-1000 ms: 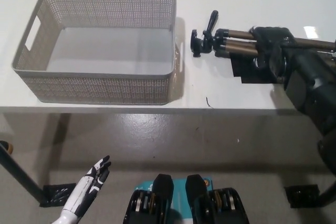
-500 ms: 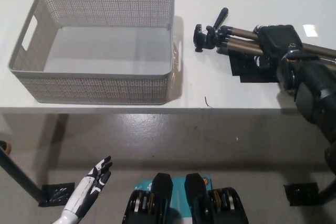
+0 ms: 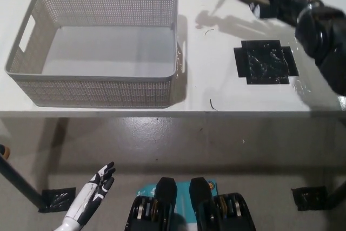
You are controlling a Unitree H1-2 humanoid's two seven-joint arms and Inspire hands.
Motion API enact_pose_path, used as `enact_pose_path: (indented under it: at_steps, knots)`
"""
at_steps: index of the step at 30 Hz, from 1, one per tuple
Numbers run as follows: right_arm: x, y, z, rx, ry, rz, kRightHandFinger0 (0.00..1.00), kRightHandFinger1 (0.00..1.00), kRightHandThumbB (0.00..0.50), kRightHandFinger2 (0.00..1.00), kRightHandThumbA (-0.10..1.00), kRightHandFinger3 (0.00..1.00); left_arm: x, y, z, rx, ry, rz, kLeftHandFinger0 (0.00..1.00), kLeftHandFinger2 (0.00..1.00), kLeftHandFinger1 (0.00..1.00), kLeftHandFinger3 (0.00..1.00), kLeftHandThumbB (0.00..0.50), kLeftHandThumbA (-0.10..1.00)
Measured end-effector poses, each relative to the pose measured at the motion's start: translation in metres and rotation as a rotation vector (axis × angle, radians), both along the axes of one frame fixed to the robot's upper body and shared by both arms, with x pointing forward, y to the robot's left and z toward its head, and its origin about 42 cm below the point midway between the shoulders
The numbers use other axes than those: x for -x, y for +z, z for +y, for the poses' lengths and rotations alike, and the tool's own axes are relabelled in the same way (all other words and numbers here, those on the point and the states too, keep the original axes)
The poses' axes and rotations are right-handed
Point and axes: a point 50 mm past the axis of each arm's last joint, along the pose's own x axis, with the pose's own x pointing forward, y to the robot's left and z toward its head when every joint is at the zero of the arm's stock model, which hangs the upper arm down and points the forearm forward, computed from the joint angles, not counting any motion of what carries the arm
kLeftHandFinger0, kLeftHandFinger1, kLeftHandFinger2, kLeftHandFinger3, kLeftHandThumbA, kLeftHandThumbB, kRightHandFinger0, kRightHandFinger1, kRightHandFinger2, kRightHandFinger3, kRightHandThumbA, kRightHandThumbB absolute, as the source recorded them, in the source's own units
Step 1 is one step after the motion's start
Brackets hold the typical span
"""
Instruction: The robot uses its right hand to pick the tripod on the desk and places it into a rectangular container on the left.
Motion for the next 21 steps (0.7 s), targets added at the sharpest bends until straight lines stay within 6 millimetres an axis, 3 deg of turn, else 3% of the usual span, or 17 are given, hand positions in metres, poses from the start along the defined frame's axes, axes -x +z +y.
enact_pose_path:
  at_steps: [2, 4, 5, 11, 15, 17, 18, 21]
  knots:
    - [0.004, 0.021, 0.01, 0.011, 0.045, -0.043, 0.0, 0.38, 0.202, 0.88, -0.1, 0.61, 0.001, -0.002, 0.0, 0.001, -0.002, 0.005, 1.0, 1.0, 1.0, 1.0, 0.5, 1.0]
    - [0.008, 0.039, 0.02, 0.027, 0.082, -0.077, 0.0, 0.42, 0.228, 0.84, -0.1, 0.74, 0.001, -0.004, 0.001, 0.001, -0.001, 0.012, 1.0, 1.0, 1.0, 1.0, 0.5, 1.0]
    - [0.01, 0.047, 0.026, 0.035, 0.1, -0.093, 0.0, 0.42, 0.259, 0.83, -0.1, 0.76, 0.002, -0.005, 0.001, 0.002, -0.002, 0.015, 1.0, 1.0, 1.0, 1.0, 0.5, 1.0]
    - [0.022, 0.088, 0.057, 0.075, 0.183, -0.166, 0.0, 0.41, 0.208, 0.79, -0.1, 0.83, 0.003, -0.007, 0.001, 0.002, -0.009, 0.02, 1.0, 1.0, 1.0, 1.0, 0.5, 1.0]
    - [0.028, 0.105, 0.086, 0.123, 0.231, -0.198, 0.0, 0.45, 0.236, 0.84, -0.1, 0.93, 0.005, -0.008, 0.001, 0.0, -0.011, 0.024, 1.0, 1.0, 1.0, 1.0, 0.5, 1.0]
    - [0.032, 0.109, 0.105, 0.148, 0.259, -0.211, 0.0, 0.41, 0.237, 0.82, -0.1, 0.94, 0.006, -0.008, 0.0, -0.001, -0.014, 0.023, 1.0, 1.0, 1.0, 1.0, 0.5, 1.0]
    - [0.034, 0.11, 0.115, 0.16, 0.274, -0.215, 0.0, 0.36, 0.236, 0.83, -0.1, 0.88, 0.006, -0.008, 0.0, -0.001, -0.015, 0.023, 1.0, 1.0, 1.0, 1.0, 0.5, 1.0]
    - [0.043, 0.108, 0.154, 0.187, 0.334, -0.224, 0.0, 0.16, 0.301, 0.72, -0.1, 0.59, 0.006, -0.009, 0.0, -0.001, -0.016, 0.024, 1.0, 1.0, 1.0, 1.0, 0.5, 1.0]
